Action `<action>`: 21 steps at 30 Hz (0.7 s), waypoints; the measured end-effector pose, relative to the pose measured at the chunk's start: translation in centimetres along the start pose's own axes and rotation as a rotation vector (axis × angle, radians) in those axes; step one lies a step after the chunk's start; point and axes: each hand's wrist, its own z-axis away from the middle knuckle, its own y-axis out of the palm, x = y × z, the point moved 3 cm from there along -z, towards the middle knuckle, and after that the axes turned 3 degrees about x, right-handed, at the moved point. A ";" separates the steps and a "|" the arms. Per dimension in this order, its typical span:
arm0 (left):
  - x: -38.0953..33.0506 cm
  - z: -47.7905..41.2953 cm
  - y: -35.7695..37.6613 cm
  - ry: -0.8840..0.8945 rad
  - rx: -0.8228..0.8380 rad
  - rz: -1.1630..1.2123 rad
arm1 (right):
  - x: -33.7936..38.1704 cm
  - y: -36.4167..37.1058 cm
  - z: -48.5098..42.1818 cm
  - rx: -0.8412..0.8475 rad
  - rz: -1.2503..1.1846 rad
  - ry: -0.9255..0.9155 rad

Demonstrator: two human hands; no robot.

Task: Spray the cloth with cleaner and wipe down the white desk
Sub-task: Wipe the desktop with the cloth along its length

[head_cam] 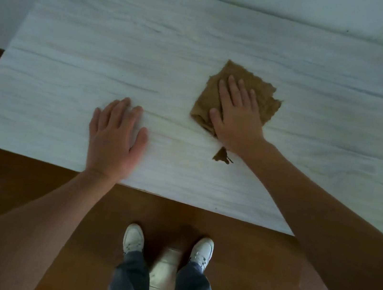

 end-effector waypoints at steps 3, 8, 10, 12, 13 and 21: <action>0.0 0.0 0.0 -0.006 -0.004 -0.011 | 2.5 1.6 5.8 0.067 0.048 -0.154; -0.3 0.0 -0.1 -0.004 -0.002 -0.004 | 2.1 3.2 10.9 0.150 0.114 -0.381; -0.3 0.0 -0.1 -0.003 0.007 -0.012 | 0.9 2.8 9.7 0.174 0.121 -0.431; -0.2 -0.1 -0.1 -0.002 0.018 -0.019 | -0.3 2.1 7.3 0.163 0.134 -0.424; -0.1 -0.1 -0.1 0.001 0.018 -0.024 | -1.0 1.7 5.8 0.145 0.138 -0.397; 0.1 -0.4 -0.1 0.013 0.010 -0.050 | -3.5 -1.8 -6.1 0.025 0.036 -0.018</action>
